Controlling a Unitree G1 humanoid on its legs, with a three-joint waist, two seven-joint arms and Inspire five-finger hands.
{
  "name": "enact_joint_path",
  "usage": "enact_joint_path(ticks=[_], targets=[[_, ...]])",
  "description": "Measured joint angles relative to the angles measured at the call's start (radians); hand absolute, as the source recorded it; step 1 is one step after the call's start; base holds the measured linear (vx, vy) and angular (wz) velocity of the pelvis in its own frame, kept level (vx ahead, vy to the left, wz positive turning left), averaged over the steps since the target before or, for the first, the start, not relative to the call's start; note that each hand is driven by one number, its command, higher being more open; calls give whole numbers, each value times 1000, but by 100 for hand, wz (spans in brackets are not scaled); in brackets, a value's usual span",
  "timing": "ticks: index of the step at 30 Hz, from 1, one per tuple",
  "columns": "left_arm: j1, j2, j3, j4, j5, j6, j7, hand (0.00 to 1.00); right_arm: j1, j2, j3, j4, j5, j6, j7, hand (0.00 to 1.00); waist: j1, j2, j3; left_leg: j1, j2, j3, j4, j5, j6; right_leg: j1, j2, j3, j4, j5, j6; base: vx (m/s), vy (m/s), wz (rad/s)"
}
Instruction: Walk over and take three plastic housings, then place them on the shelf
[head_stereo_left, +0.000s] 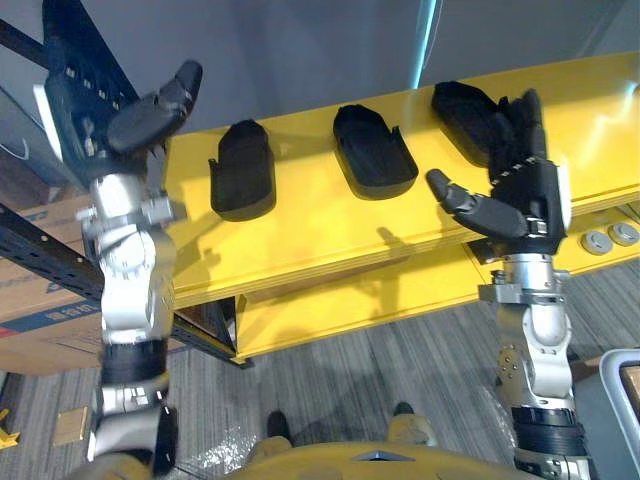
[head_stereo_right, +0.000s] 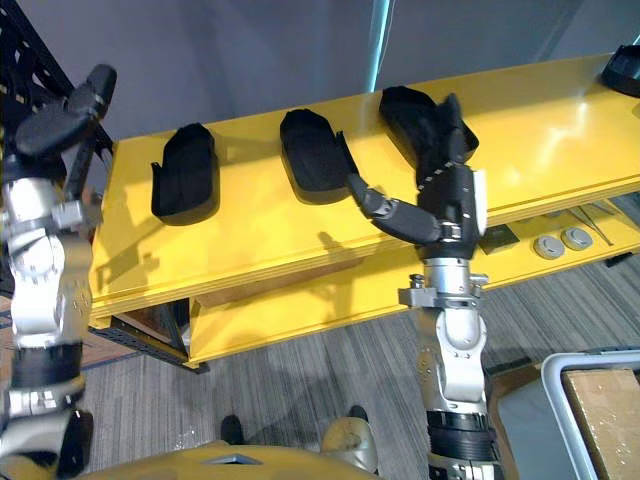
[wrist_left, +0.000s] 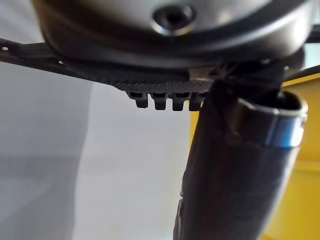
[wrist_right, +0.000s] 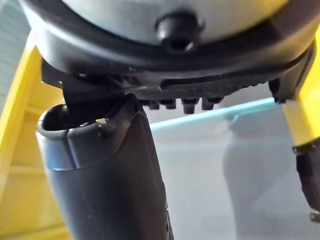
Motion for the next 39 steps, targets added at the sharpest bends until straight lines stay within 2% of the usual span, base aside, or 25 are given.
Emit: enact_joint_path(ticks=[2, 4, 9, 12, 19, 21, 23, 26, 29, 35, 39], targets=[[96, -60, -8, -72, 17, -18, -16, 100, 19, 2, -14, -3, 0, -1, -6, 100, 2, 5, -4, -2, 1, -4, -1, 0, 1, 4, 1, -7, -5, 1, -2, -55, -8, 9], [243, -131, -34, -166, 51, -63, -59, 100, 60, 24, -21, -21, -1, -1, -23, 100, 6, 6, -16, -25, 3, -17, -3, -4, 8, 6, 5, -22, -28, 3, -7, -56, -6, 18], [391, -175, -46, -232, 56, -167, -103, 100, 141, 108, -19, -75, -42, -1, -55, 100, 35, -7, -35, -33, 2, -32, 0, 2, 12, 12, 6, -27, -35, 15, -3, -2, 0, 10], [440, -203, -49, -231, 55, -197, -99, 100, 149, 121, -19, -88, -43, -1, -66, 100, 48, -16, -43, -34, 2, -42, -1, 3, 11, 19, 6, -38, -36, 15, -3, 2, -10, 10], [478, -203, -87, -220, 49, -216, -121, 100, 144, 100, 33, -88, -95, -1, -14, 100, 61, -30, -52, -52, 1, -70, -3, 10, 10, 26, 6, -67, -42, 15, -4, -15, -5, 12], [477, -198, -95, -197, 46, -218, -161, 100, 111, 8, 89, -85, -204, -1, 35, 100, 71, -36, -56, -51, 0, -86, -3, 11, 9, 41, 6, -83, -49, 15, -3, -4, -10, 18], [477, -188, -95, -173, 43, -222, -175, 100, 54, -82, 142, -65, -239, -1, 85, 100, 80, -38, -57, -52, 0, -97, -4, 13, 9, 48, 7, -96, -50, 15, -3, -11, -13, 17], [477, -176, -96, -158, 23, -222, -200, 100, -41, -168, 201, -1, -239, 1, 150, 100, 98, -46, -60, -56, 0, -117, -4, 18, 9, 58, 9, -115, -51, 15, -3, -19, -17, 22], [477, -132, -110, -147, 2, -223, -226, 100, -166, -244, 243, 123, -237, 4, 219, 100, 133, -57, -65, -71, -2, -149, -4, 28, 9, 65, 9, -147, -52, 15, -4, -21, -18, 28], [480, -116, -111, -144, -39, -223, -250, 100, -342, -271, 335, 315, -240, 7, 244, 100, 185, -64, -65, -71, -8, -187, -5, 38, 11, 96, 8, -189, -56, 14, -6, -31, -16, 19], [481, -117, -110, -144, -44, -223, -271, 100, -423, -271, 377, 428, -241, 7, 258, 100, 195, -67, -63, -74, -14, -205, -5, 32, 21, 114, 6, -211, -67, 13, -7, -48, -13, 15]])
